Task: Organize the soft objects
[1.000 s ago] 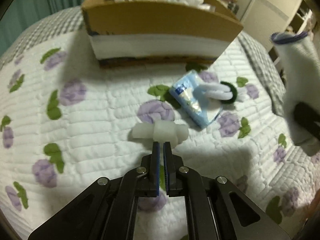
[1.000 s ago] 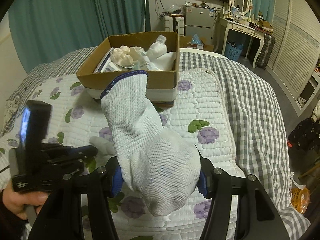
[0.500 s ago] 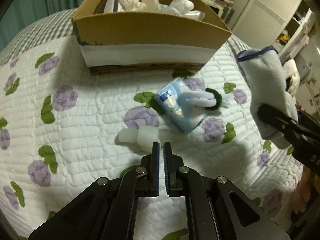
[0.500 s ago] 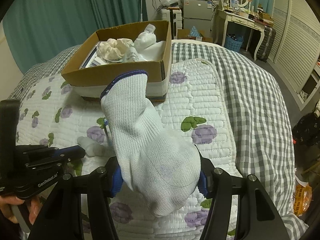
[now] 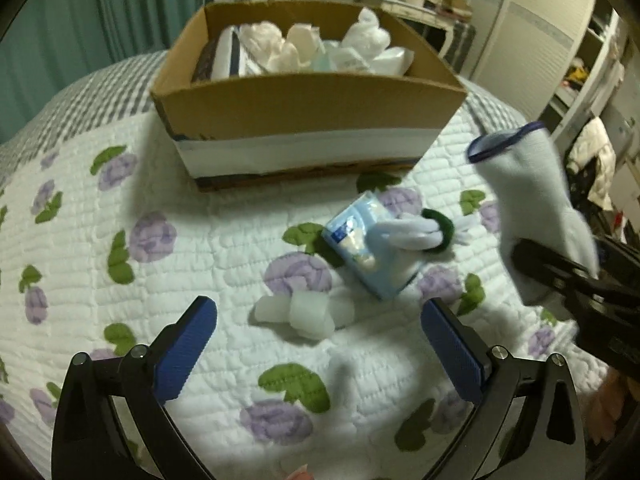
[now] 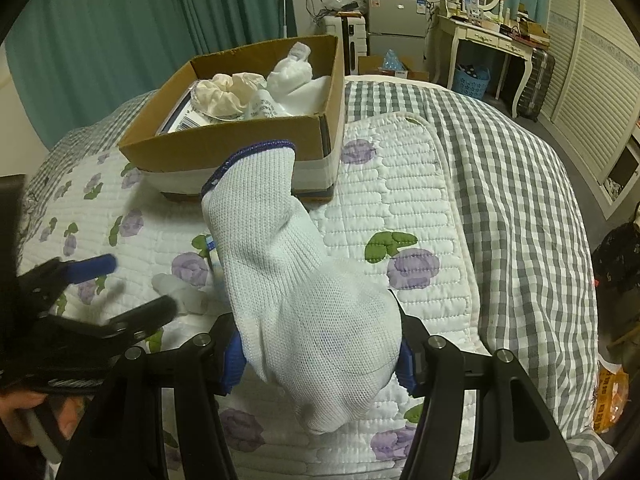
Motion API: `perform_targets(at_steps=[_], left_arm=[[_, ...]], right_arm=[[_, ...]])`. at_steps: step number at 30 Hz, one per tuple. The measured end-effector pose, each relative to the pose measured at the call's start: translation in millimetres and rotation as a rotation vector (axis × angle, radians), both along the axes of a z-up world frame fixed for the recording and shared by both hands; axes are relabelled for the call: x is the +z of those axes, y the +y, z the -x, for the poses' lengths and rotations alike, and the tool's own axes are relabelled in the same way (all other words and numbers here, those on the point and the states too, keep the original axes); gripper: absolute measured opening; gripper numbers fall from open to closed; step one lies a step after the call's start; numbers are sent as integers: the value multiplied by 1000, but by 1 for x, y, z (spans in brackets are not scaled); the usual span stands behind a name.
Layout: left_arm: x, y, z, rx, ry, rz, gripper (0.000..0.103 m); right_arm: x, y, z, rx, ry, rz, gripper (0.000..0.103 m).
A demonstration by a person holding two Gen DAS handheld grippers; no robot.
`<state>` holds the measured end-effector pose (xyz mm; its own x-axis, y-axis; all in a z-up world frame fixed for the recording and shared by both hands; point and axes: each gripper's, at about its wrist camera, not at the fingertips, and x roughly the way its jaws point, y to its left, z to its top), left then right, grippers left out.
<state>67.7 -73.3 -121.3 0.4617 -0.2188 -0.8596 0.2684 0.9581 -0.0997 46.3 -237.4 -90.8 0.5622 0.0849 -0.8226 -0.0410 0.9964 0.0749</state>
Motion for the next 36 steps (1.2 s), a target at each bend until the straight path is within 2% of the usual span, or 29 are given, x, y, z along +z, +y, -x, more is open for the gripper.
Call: perform_targets(at_steps=[5,6,7,8,9,10,11,12,13,14,19,22,25,28,31,36], left_arm=[[-43,-4,-17,19,52,-107,101],[-53,-3,-20,26,78,-117,88],[-58,-2,-21,39,74,-137,83],[-59,-1,-20,35,62,-125,77],[-58,0,-18,22,52,-109,62],[-54,1,-15,8,41,-100,58],[-50,2,-12,1,31,-96,49],[-46,4,-9,5,22,-94,30],[-40,10,-7,13,7,-83,23],[-36,15,-5,19,7,-67,6],[-7,36,5,30,-43,-20,0],[13,46,9,32,-81,19,0],[28,46,7,36,-96,15,0],[24,46,0,53,-78,26,5],[7,40,-22,78,-4,47,5],[-15,33,-34,98,63,107,7]], right_arm=[[4,-1,0,-4,-4,0,59],[5,-1,0,-3,-6,2,59],[6,-1,0,-3,-8,4,59],[8,0,0,-3,-12,5,59],[10,0,0,-3,-17,6,59],[12,0,-1,-3,-23,5,59],[14,0,-1,-1,-28,5,59],[17,1,-1,0,-35,7,59],[20,2,-1,2,-42,8,59],[23,3,0,5,-48,9,59],[41,13,0,22,-95,9,59],[52,20,-2,32,-121,6,59],[61,26,-3,44,-142,5,59],[67,31,-5,55,-155,3,59],[69,33,-7,59,-160,8,59],[68,28,-13,50,-156,13,59]])
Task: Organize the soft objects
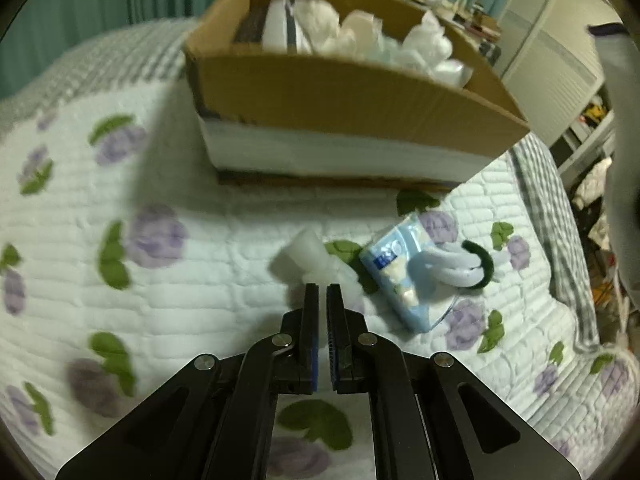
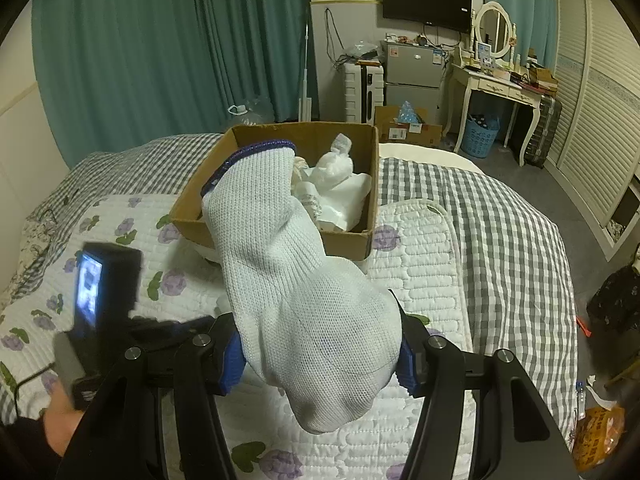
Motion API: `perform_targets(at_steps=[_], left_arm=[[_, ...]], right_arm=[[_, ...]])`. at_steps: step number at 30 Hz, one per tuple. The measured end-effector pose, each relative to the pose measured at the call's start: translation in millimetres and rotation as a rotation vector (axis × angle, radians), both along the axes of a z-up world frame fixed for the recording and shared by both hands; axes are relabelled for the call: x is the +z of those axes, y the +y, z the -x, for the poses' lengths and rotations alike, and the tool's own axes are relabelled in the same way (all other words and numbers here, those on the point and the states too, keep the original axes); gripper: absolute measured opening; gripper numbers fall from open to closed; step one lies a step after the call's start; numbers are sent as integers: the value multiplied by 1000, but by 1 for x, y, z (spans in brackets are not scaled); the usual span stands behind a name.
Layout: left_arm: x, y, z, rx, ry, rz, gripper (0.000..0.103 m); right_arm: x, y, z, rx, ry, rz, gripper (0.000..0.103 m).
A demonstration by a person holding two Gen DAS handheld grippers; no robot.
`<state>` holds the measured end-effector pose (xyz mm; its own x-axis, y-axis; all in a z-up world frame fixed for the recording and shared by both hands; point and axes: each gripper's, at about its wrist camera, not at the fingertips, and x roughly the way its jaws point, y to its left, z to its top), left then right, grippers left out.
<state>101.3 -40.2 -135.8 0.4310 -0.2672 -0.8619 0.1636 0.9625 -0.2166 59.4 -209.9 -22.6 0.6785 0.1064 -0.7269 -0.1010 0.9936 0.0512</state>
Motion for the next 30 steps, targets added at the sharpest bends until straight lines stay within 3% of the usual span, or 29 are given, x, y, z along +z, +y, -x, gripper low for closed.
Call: perform_targets(at_steps=[2,4,6,8,9,12,17,20,25,30], left_arm=[[-1,-4,2,-8,-6,10,10],[4,-8,6,-14,-26,-4,21],[11,-7,10,-4,-48,-4,53],[19,-2,12,26,-95,-1,77],[21,-1,12,40,-115,-12,83],[9,-10,-1,46,-91,-107,83],[-16,-22,-12,5,-58,-131,79],[-23,-25,-16,-13,-53,-119,29],[0,-22,-5,-43,-117,-105,27],[60,-3,10,-14,-222,-51,27]], right_arm=[[-2,-5,-2,-5,5,2,59],[-5,-10,-5,-9,12,2,59],[-9,-13,-8,-11,20,1,59],[-13,-15,-11,-10,27,-3,59],[-16,-16,-13,-10,31,-6,59],[-21,-17,-18,-9,37,-15,59],[-21,-20,-21,-10,38,-22,59],[-21,-21,-23,-10,39,-23,59],[-14,-21,-26,-5,16,-20,59],[2,-17,-34,4,-31,-19,59]])
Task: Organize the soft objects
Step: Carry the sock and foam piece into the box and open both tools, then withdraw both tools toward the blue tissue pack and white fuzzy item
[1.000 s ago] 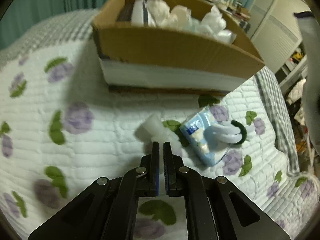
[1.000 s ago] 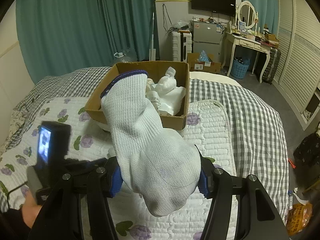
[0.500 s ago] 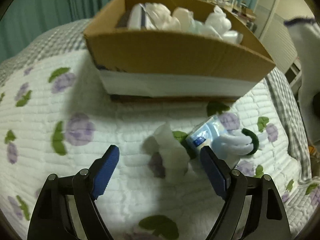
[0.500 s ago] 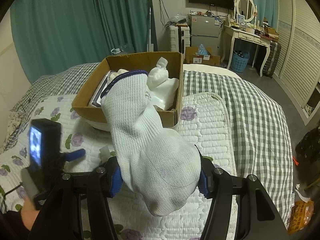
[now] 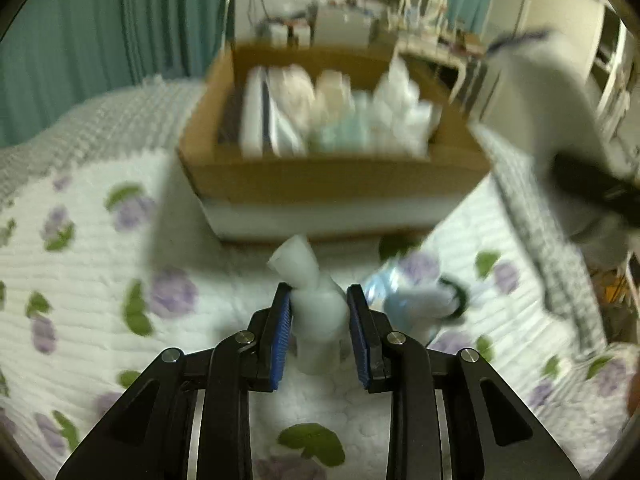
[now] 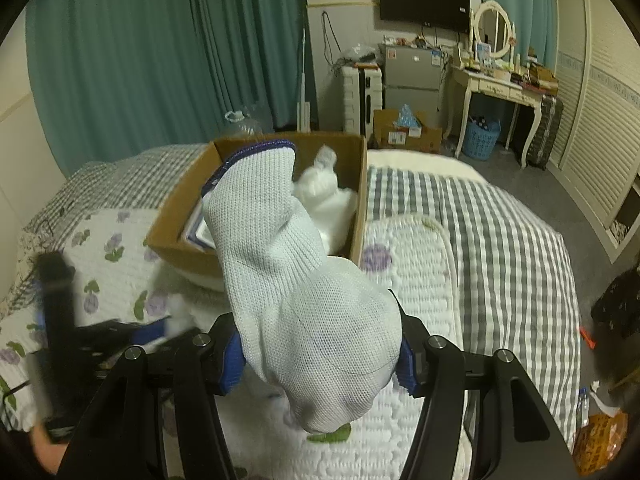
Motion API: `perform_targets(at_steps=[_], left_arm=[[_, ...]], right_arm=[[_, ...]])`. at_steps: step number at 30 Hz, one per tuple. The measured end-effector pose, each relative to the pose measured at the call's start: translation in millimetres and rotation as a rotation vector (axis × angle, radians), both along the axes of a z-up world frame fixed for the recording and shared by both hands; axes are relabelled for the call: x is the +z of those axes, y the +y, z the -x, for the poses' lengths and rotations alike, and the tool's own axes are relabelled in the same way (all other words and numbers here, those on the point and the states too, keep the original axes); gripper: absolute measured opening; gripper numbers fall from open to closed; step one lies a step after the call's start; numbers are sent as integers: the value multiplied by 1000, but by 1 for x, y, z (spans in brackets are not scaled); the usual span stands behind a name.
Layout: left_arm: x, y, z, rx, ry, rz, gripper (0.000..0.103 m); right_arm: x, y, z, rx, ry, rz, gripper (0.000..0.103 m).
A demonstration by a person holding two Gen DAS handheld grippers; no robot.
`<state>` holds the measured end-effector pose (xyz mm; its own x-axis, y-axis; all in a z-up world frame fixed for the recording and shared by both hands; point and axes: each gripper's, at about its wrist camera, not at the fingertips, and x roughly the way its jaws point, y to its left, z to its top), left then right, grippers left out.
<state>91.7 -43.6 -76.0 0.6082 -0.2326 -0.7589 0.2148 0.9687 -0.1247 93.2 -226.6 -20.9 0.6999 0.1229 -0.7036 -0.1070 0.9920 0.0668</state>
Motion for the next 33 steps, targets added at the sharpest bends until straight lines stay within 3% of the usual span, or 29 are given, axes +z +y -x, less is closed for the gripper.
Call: perform_targets(at_steps=[4,7,11,17,19,21,24,33], left_arm=[[54,1,0,4,-111,32,28],[81,0,-23,10,-171,40,29],[88,0,-64,33,-175,31,34],[66,-4,-111,46,-117,3,37],[62,-3,-117,34,-92,5,52],[67,-3,-114,34,-107,14,83],[82,2,-107,39,-159,23,99],[142,21,-63,72,-280,13,100]], right_arm=[[14,8,-17,13,-34,7,59],[21,17,-37,28,-55,13,59],[18,29,-69,46,-45,30,60],[-3,33,-105,53,-8,33,67],[-8,33,-111,59,6,27,70],[-10,31,-114,55,15,33,73],[-8,28,-111,49,10,41,73],[48,30,-64,35,-142,44,84]])
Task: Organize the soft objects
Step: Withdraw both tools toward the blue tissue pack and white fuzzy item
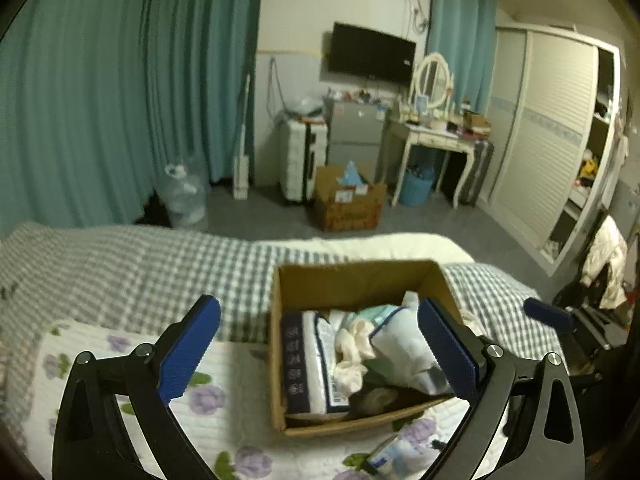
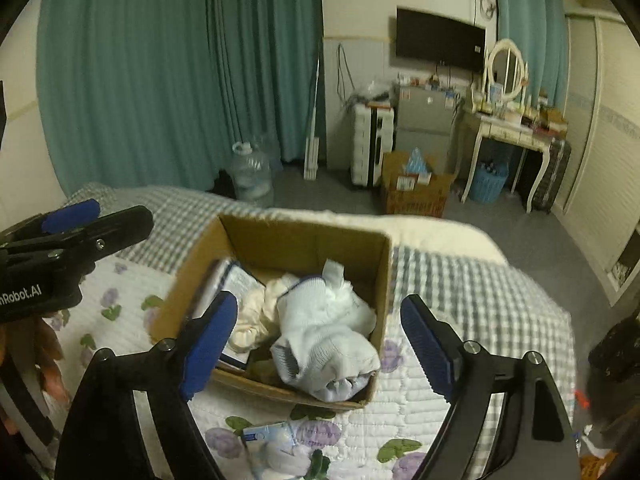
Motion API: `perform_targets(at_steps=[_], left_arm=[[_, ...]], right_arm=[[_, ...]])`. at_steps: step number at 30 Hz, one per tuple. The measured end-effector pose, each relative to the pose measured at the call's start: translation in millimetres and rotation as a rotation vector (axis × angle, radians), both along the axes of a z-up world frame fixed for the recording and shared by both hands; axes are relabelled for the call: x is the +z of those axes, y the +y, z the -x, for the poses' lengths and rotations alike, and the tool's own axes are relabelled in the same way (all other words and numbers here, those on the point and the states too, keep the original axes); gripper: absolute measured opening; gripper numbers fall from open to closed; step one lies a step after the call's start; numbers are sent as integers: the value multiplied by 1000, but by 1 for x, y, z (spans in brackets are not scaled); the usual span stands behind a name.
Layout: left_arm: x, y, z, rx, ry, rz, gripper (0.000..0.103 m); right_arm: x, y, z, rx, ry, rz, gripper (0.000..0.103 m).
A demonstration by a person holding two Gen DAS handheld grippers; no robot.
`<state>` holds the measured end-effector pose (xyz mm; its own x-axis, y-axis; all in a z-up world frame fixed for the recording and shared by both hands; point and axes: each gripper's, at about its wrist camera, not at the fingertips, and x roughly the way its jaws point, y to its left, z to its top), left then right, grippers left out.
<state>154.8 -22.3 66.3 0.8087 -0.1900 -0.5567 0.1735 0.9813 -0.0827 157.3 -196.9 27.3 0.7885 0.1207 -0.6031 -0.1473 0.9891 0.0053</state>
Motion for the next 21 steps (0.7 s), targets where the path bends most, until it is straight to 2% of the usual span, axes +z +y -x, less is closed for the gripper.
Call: perform_targets(at_steps=[4,8,10,13,18,19,21], left_arm=[[27,5,33,-23,-66,-13,100],[49,11,63,-23,-108,-19,103],[55,12,75,-13,-124,-44,103],[63,13,98,12,-184,-94,103],[66,22,113,30,-164,-33,103],[64,24,116,30,-156,-6,103],[61,23,120,30,-156,-3,103]], right_arm=[[30,1,33,-12,-87,18,94],[55,-6,63,-24,-150,12,98],[64,-8,80,-25,-176,11,103],[75,-9,101,-27,-210,28,103],[77,-7,128,0,-203,66,103],[74,-8,131,8,-193,60,103],[67,-13,140,21,-164,37,103]])
